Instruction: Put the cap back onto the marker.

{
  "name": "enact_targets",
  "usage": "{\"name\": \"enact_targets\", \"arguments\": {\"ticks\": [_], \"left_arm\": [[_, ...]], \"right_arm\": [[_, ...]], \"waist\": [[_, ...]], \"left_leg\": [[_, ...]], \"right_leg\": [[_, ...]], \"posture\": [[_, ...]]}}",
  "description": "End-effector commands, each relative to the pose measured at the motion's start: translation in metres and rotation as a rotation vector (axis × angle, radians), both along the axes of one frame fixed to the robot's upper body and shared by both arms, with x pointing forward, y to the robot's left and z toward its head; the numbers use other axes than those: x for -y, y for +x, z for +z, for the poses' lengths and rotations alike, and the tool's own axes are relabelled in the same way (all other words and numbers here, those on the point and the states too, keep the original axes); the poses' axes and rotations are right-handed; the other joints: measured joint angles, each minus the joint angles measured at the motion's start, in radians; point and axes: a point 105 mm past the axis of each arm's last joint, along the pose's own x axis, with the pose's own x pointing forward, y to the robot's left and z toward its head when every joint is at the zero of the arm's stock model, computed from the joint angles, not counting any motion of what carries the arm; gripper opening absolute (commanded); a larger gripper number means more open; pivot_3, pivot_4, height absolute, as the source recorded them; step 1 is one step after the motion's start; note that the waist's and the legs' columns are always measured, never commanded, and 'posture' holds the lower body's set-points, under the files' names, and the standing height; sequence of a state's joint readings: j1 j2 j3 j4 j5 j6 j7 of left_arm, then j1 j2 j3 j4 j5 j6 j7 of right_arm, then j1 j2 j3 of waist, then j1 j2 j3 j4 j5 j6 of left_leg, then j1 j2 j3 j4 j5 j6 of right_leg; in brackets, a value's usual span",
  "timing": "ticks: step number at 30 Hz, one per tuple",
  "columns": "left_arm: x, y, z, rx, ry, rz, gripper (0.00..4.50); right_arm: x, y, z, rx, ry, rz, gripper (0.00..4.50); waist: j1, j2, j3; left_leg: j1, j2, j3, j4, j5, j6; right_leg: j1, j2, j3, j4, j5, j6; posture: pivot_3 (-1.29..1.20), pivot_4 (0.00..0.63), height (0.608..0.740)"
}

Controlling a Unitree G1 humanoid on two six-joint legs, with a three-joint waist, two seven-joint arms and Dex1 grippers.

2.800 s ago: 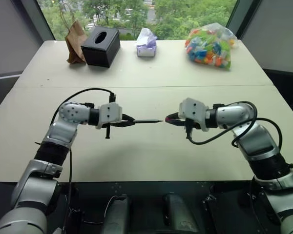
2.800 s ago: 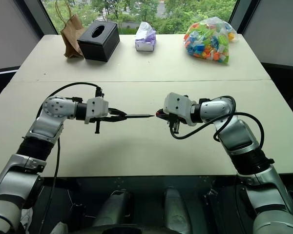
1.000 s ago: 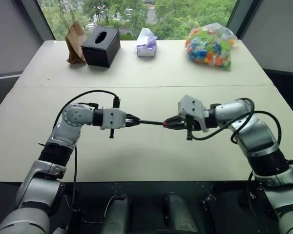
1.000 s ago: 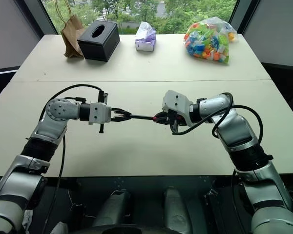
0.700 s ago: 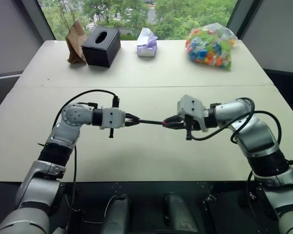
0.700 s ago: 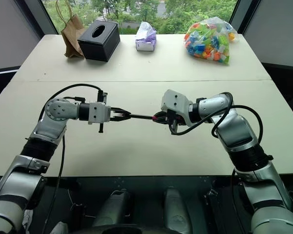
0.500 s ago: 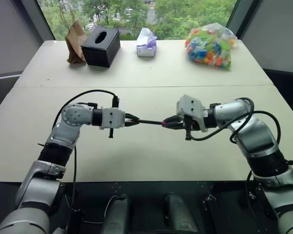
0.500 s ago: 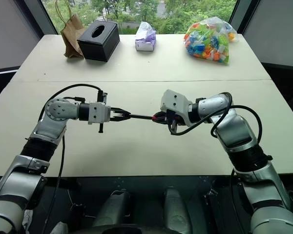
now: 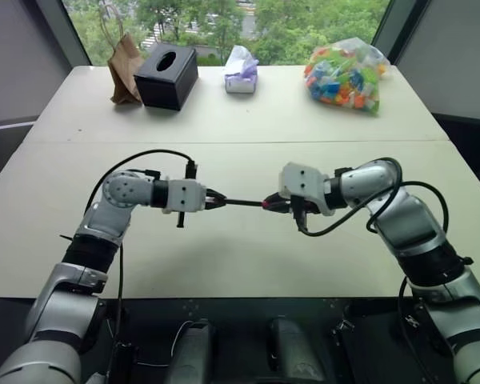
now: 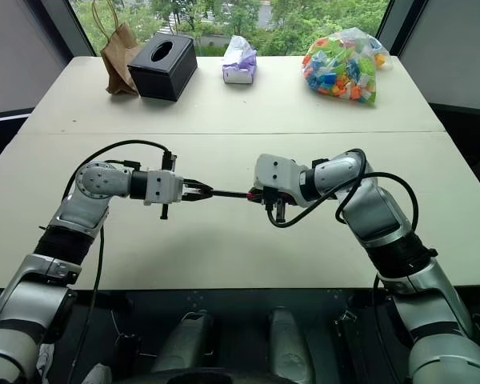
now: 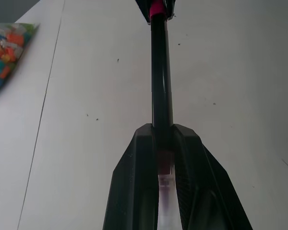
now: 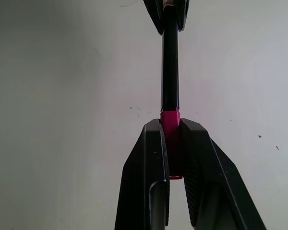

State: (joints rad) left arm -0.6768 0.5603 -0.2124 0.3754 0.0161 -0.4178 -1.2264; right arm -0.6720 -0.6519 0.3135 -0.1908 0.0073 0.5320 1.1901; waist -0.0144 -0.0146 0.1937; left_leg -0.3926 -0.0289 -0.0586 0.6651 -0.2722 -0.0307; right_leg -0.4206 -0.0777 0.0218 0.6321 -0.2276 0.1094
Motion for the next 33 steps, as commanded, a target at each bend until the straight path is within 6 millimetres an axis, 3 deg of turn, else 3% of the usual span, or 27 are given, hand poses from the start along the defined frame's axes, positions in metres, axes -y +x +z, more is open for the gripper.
{"name": "enact_targets", "arguments": {"ticks": [1, 18, 33], "left_arm": [[0.027, -0.004, 0.036, 0.135, -0.082, -0.09, 0.0], [0.04, -0.007, 0.06, 0.148, -0.264, -0.123, 0.0], [0.04, -0.009, 0.046, 0.124, -0.162, -0.154, 0.0]], "right_arm": [[-0.032, -0.023, -0.001, -0.008, 0.008, 0.197, 0.05], [-0.051, -0.029, 0.019, -0.015, 0.195, 0.235, 0.05], [-0.04, -0.029, 0.001, -0.02, 0.029, 0.253, 0.05]], "waist": [[0.0, 0.0, 0.0], [0.0, 0.0, 0.0], [0.0, 0.0, 0.0]], "left_leg": [[0.0, 0.0, 0.0, 0.0, 0.0, 0.0], [0.0, 0.0, 0.0, 0.0, 0.0, 0.0], [0.0, 0.0, 0.0, 0.0, 0.0, 0.0]], "right_leg": [[0.0, 0.0, 0.0, 0.0, 0.0, 0.0], [0.0, 0.0, 0.0, 0.0, 0.0, 0.0], [0.0, 0.0, 0.0, 0.0, 0.0, 0.0]], "posture": [[0.0, 0.15, 0.74], [0.0, 0.15, 0.74], [0.0, 0.15, 0.74]]}}
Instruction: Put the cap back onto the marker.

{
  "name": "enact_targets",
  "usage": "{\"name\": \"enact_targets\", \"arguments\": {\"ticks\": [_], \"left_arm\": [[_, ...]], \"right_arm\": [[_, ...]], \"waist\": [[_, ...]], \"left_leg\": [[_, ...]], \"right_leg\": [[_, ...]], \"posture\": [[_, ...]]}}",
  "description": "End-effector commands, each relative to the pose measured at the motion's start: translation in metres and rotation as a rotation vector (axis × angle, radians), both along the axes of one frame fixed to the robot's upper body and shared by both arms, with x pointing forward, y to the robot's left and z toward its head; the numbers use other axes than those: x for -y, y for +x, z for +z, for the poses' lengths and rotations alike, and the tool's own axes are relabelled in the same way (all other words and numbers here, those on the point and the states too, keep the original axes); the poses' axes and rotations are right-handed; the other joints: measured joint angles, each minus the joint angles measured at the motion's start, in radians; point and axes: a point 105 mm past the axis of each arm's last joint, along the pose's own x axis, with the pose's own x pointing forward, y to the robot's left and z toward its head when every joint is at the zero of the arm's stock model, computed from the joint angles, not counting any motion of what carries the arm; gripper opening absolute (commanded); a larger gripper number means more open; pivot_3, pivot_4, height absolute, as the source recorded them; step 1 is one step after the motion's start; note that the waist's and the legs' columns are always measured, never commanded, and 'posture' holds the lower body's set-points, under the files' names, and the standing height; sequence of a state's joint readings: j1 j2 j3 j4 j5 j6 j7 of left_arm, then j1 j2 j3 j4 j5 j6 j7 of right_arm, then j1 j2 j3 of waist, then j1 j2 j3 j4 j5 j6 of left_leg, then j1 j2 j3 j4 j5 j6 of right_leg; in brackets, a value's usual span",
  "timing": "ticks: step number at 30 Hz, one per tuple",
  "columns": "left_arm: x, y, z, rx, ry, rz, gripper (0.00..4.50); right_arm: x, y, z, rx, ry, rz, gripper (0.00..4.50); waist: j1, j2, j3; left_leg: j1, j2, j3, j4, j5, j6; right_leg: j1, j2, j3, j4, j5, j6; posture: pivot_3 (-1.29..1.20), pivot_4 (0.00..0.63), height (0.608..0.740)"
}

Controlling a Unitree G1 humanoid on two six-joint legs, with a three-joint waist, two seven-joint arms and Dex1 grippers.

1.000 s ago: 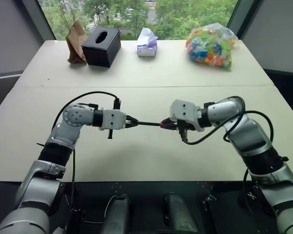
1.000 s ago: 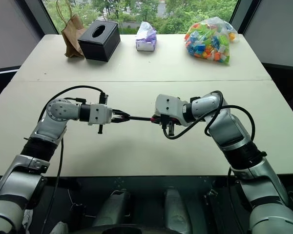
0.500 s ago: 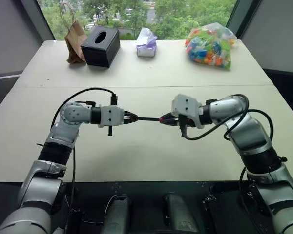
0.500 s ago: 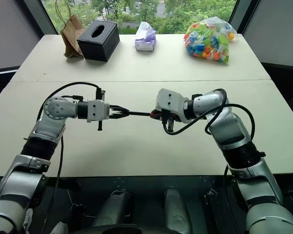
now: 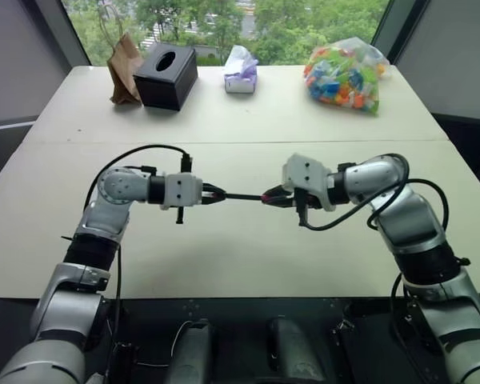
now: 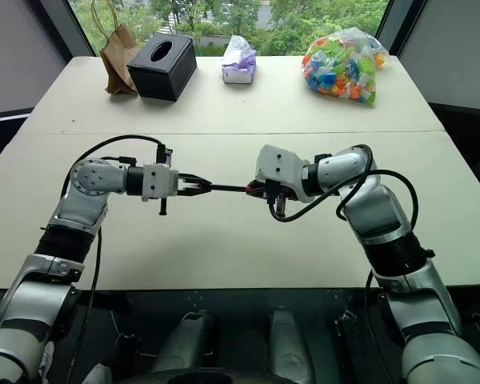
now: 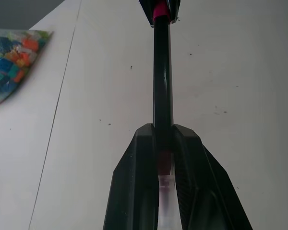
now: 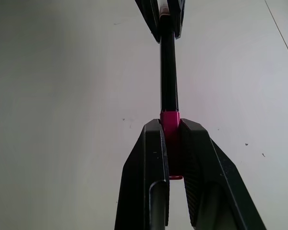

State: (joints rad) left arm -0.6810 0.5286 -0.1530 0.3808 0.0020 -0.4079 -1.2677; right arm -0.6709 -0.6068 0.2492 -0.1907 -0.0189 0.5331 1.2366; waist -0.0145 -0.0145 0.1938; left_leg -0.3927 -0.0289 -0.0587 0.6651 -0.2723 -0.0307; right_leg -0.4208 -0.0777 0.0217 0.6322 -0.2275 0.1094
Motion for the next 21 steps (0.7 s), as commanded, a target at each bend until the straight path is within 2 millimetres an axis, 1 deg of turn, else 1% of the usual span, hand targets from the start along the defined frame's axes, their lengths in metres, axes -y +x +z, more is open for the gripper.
{"name": "enact_targets", "arguments": {"ticks": [1, 5, 12, 17, 21], "left_arm": [[0.041, -0.01, 0.038, 0.135, -0.111, -0.148, 0.0], [0.043, -0.01, 0.039, 0.146, -0.108, -0.153, 0.0], [0.05, -0.01, 0.049, 0.161, -0.17, -0.156, 0.0], [0.054, -0.011, 0.057, 0.167, -0.229, -0.161, 0.0], [0.058, -0.011, 0.061, 0.151, -0.244, -0.169, 0.0]], "right_arm": [[-0.039, -0.03, -0.008, -0.021, -0.022, 0.248, 0.05], [-0.038, -0.028, -0.01, -0.013, -0.048, 0.247, 0.05], [-0.051, -0.027, 0.003, 0.001, 0.045, 0.253, 0.05], [-0.054, -0.031, 0.007, -0.022, 0.084, 0.266, 0.05], [-0.056, -0.034, 0.009, -0.039, 0.106, 0.283, 0.05]], "waist": [[0.0, 0.0, 0.0], [0.0, 0.0, 0.0], [0.0, 0.0, 0.0], [0.0, 0.0, 0.0], [0.001, 0.0, 0.0]], "left_leg": [[0.0, 0.0, 0.0, 0.0, 0.0, 0.0], [0.0, 0.0, 0.0, 0.0, 0.0, 0.0], [0.0, 0.0, 0.0, 0.0, 0.0, 0.0], [0.0, 0.0, 0.0, 0.0, 0.0, 0.0], [0.0, 0.0, 0.0, 0.0, 0.0, 0.0]], "right_leg": [[0.0, 0.0, 0.0, 0.0, 0.0, 0.0], [0.0, 0.0, 0.0, 0.0, 0.0, 0.0], [0.0, 0.0, 0.0, 0.0, 0.0, 0.0], [0.0, 0.0, 0.0, 0.0, 0.0, 0.0], [0.0, 0.0, 0.0, 0.0, 0.0, 0.0]], "posture": [[0.0, 0.15, 0.74], [0.0, 0.15, 0.74], [0.0, 0.15, 0.74], [0.0, 0.15, 0.74], [0.0, 0.15, 0.74]]}}
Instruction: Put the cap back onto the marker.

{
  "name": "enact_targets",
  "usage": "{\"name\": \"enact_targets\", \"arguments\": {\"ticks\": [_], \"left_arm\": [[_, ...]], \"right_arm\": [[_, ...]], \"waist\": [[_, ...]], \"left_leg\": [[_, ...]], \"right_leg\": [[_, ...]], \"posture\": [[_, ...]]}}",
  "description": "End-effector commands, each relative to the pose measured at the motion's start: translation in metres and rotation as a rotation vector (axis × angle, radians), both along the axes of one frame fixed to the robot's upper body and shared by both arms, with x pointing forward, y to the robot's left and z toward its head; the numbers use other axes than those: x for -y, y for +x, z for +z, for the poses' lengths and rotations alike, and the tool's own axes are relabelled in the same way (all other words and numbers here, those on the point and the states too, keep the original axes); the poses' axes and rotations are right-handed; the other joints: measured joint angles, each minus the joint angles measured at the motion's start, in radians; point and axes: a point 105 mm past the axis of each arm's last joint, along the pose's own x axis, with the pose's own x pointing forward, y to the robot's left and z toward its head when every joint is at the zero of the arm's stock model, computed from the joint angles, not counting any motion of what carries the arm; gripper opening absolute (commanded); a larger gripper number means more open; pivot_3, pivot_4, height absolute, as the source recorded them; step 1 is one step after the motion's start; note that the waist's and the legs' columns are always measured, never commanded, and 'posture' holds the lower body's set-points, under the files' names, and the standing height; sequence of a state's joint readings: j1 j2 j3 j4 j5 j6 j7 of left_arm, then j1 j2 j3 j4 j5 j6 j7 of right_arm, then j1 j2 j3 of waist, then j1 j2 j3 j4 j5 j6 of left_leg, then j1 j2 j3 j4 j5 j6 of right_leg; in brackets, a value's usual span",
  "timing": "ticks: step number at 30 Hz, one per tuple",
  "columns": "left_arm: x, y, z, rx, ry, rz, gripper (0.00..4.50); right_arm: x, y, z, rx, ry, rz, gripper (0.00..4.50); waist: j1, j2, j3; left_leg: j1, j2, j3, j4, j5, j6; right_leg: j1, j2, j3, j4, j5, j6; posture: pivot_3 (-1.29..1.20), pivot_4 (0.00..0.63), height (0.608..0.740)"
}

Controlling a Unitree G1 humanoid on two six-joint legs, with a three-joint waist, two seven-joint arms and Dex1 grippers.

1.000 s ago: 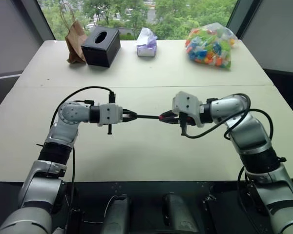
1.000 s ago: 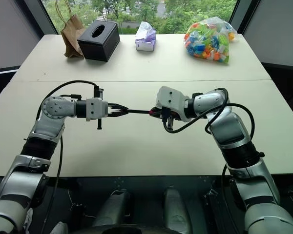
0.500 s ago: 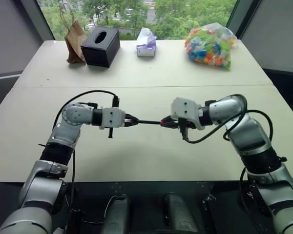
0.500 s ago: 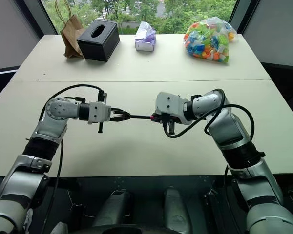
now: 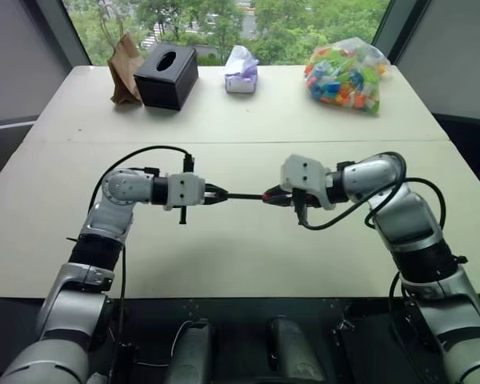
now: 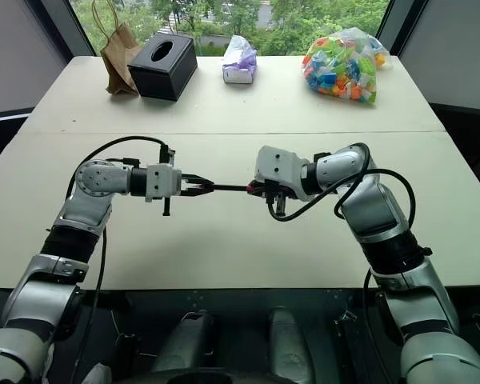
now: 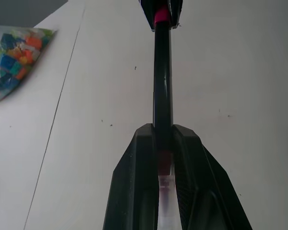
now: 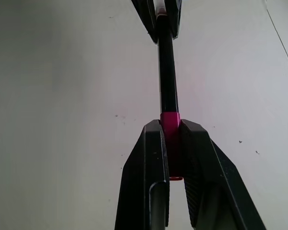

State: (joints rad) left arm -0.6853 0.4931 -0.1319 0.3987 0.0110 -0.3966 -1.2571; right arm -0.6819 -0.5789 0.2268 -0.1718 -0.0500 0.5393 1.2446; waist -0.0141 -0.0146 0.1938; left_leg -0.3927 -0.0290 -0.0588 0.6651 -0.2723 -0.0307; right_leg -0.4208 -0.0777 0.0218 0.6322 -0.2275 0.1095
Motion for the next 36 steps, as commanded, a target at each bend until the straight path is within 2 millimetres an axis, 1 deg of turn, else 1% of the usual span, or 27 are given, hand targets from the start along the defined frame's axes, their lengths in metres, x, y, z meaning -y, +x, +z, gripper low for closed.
{"name": "enact_targets", "arguments": {"ticks": [1, 6, 12, 18, 25, 29, 33, 36], "left_arm": [[0.055, -0.014, 0.062, 0.164, -0.208, -0.181, 0.0], [0.057, -0.014, 0.064, 0.17, -0.2, -0.186, 0.0], [0.057, -0.017, 0.059, 0.154, -0.169, -0.212, 0.0], [0.057, -0.019, 0.06, 0.142, -0.174, -0.231, 0.0], [0.056, -0.02, 0.058, 0.138, -0.161, -0.23, 0.0], [0.055, -0.019, 0.057, 0.138, -0.157, -0.219, 0.0], [0.047, -0.018, 0.05, 0.126, -0.144, -0.18, 0.0], [0.038, -0.017, 0.041, 0.109, -0.121, -0.143, 0.0]], "right_arm": [[-0.057, -0.038, 0.008, -0.047, 0.103, 0.304, 0.05], [-0.058, -0.03, 0.011, -0.021, 0.104, 0.268, 0.05], [-0.054, -0.034, 0.008, 0.017, 0.057, 0.318, 0.05], [-0.051, -0.037, 0.006, 0.02, 0.036, 0.35, 0.05], [-0.052, -0.035, 0.005, 0.013, 0.037, 0.332, 0.05], [-0.048, -0.032, 0.002, 0.003, 0.032, 0.298, 0.05], [-0.04, -0.03, 0.001, -0.002, 0.026, 0.263, 1.82], [-0.034, -0.027, 0.0, 0.005, 0.021, 0.235, 3.45]], "waist": [[0.0, 0.0, 0.0], [-0.001, 0.0, 0.0], [-0.001, 0.0, 0.0], [-0.001, 0.0, 0.0], [-0.001, 0.0, 0.0], [-0.001, 0.0, 0.0], [0.0, 0.0, 0.0], [-0.001, 0.0, 0.0]], "left_leg": [[0.0, 0.0, 0.0, 0.0, 0.0, 0.0], [0.0, 0.0, 0.0, 0.0, 0.0, 0.0], [0.0, 0.0, 0.0, 0.0, 0.0, 0.0], [0.0, 0.0, 0.0, 0.0, 0.0, 0.0], [0.0, 0.0, 0.0, 0.0, 0.0, 0.0], [0.0, 0.0, 0.0, 0.0, 0.0, 0.0], [0.0, 0.0, -0.001, 0.0, 0.0, 0.0], [-0.001, 0.0, -0.001, 0.0, 0.0, 0.0]], "right_leg": [[0.0, 0.0, 0.0, 0.0, 0.0, 0.0], [0.0, 0.0, 0.0, 0.0, 0.0, 0.0], [0.0, 0.0, 0.0, 0.0, 0.0, 0.0], [0.0, 0.0, 0.0, 0.0, 0.0, 0.0], [0.0, 0.0, 0.0, 0.0, 0.0, 0.0], [0.0, 0.0, 0.0, 0.0, 0.0, 0.0], [0.0, 0.0, 0.0, 0.0, 0.0, 0.0], [0.0, 0.0, 0.0, 0.0, 0.0, 0.0]], "posture": [[0.0, 0.15, 0.74], [0.0, 0.15, 0.74], [0.0, 0.15, 0.74], [0.0, 0.15, 0.74], [0.0, 0.15, 0.74], [0.0, 0.15, 0.74], [0.0, 0.15, 0.74], [0.0, 0.15, 0.74]]}}
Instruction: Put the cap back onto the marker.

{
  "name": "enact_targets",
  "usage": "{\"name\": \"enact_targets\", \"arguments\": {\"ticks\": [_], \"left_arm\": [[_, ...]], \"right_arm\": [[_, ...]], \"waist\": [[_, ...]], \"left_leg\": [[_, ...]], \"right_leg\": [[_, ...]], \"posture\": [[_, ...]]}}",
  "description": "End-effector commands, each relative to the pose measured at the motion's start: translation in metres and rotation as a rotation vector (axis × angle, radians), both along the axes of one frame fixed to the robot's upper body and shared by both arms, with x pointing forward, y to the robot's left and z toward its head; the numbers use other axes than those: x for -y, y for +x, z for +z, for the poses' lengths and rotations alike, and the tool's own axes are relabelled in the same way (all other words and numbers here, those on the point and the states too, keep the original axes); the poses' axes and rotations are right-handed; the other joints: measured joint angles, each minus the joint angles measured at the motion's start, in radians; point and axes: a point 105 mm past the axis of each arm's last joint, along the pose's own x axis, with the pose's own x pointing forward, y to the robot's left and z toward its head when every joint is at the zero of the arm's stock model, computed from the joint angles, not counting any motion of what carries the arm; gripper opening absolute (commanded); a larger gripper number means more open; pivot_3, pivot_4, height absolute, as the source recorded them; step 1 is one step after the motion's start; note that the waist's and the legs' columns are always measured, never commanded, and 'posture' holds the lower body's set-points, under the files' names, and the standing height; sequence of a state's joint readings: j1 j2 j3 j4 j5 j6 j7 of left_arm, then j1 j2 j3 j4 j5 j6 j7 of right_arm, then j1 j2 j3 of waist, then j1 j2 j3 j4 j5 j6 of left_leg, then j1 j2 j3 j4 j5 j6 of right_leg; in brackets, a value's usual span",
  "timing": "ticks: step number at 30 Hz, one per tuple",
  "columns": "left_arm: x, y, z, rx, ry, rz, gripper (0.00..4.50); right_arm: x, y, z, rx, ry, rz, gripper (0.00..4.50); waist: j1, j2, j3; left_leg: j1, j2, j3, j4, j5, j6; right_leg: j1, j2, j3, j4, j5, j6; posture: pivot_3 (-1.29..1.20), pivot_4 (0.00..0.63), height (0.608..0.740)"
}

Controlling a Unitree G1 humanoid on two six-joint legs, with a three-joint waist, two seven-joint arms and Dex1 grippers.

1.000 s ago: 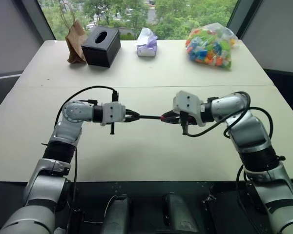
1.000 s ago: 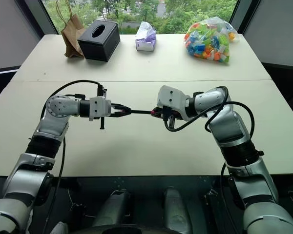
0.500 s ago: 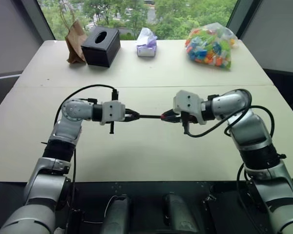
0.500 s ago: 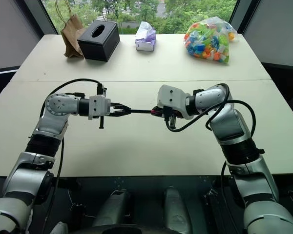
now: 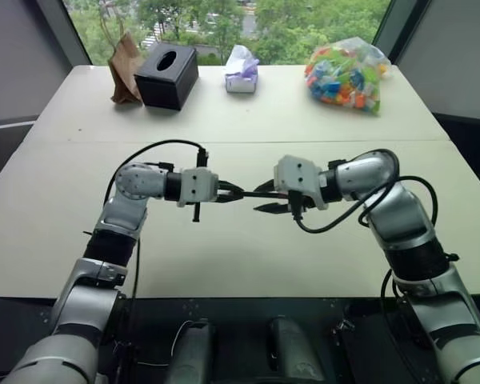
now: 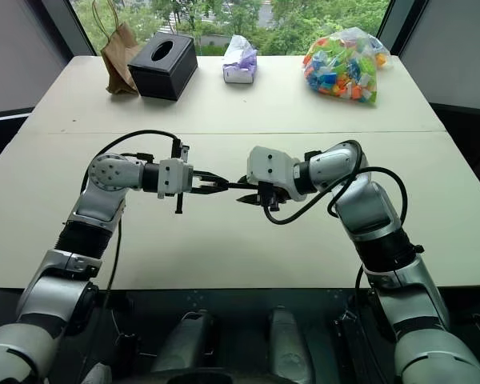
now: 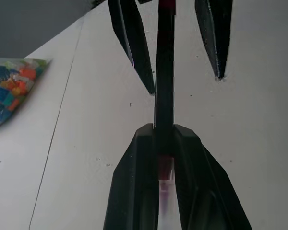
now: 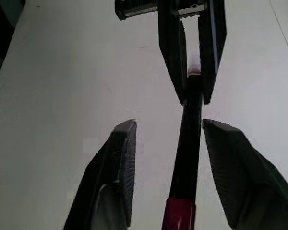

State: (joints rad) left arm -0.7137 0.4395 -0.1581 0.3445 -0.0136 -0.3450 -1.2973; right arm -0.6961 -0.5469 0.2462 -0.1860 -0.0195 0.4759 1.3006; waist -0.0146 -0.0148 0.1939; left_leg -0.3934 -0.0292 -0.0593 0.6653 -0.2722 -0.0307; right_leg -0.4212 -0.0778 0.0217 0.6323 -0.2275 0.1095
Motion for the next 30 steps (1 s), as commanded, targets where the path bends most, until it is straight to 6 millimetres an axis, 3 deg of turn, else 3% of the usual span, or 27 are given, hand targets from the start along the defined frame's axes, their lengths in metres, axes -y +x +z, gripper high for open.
{"name": "enact_targets", "arguments": {"ticks": [1, 2, 9, 16, 24, 30], "left_arm": [[0.007, -0.009, 0.026, 0.103, -0.085, -0.03, 0.0], [0.002, -0.009, 0.022, 0.095, -0.072, -0.015, 0.0], [-0.028, -0.01, 0.01, 0.051, -0.065, 0.134, 0.0], [-0.075, -0.004, 0.01, 0.016, -0.114, 0.432, 0.0], [-0.129, -0.019, 0.001, -0.126, -0.247, 0.885, 0.0], [-0.159, -0.036, -0.03, -0.376, -0.44, 1.334, 0.0]], "right_arm": [[-0.013, -0.012, -0.004, -0.002, 0.004, 0.077, 3.91], [-0.009, -0.011, -0.003, 0.002, 0.003, 0.065, 4.43], [0.011, -0.006, 0.007, 0.02, 0.038, -0.024, 4.43], [0.03, -0.001, 0.02, 0.051, 0.13, -0.145, 4.43], [0.041, -0.002, 0.028, 0.033, 0.265, -0.242, 4.43], [0.036, -0.019, 0.037, -0.044, 0.404, -0.239, 4.43]], "waist": [[-0.002, 0.0, 0.0], [-0.003, 0.0, 0.0], [-0.001, 0.0, 0.0], [0.0, 0.0, 0.0], [0.003, 0.0, 0.0], [0.001, 0.0, 0.0]], "left_leg": [[0.0, 0.0, 0.0, 0.0, 0.0, 0.0], [0.0, 0.0, 0.0, 0.0, 0.0, 0.0], [0.0, 0.001, -0.001, 0.0, 0.0, 0.0], [0.0, 0.001, -0.002, 0.0, 0.0, 0.0], [0.0, 0.004, -0.002, -0.001, 0.0, 0.0], [0.0, 0.004, -0.002, -0.001, -0.001, 0.001]], "right_leg": [[0.0, 0.0, 0.0, 0.0, 0.0, 0.0], [0.0, 0.0, 0.0, 0.0, 0.0, 0.0], [-0.001, 0.0, 0.0, 0.0, 0.0, 0.0], [-0.001, 0.0, 0.0, 0.0, 0.0, 0.0], [-0.001, -0.001, 0.001, 0.0, 0.0, 0.0], [0.0, -0.001, 0.001, -0.001, 0.0, 0.0]], "posture": [[0.0, 0.15, 0.74], [0.0, 0.15, 0.74], [0.0, 0.15, 0.74], [0.0, 0.15, 0.74], [0.0, 0.15, 0.74], [0.0, 0.15, 0.74]]}}
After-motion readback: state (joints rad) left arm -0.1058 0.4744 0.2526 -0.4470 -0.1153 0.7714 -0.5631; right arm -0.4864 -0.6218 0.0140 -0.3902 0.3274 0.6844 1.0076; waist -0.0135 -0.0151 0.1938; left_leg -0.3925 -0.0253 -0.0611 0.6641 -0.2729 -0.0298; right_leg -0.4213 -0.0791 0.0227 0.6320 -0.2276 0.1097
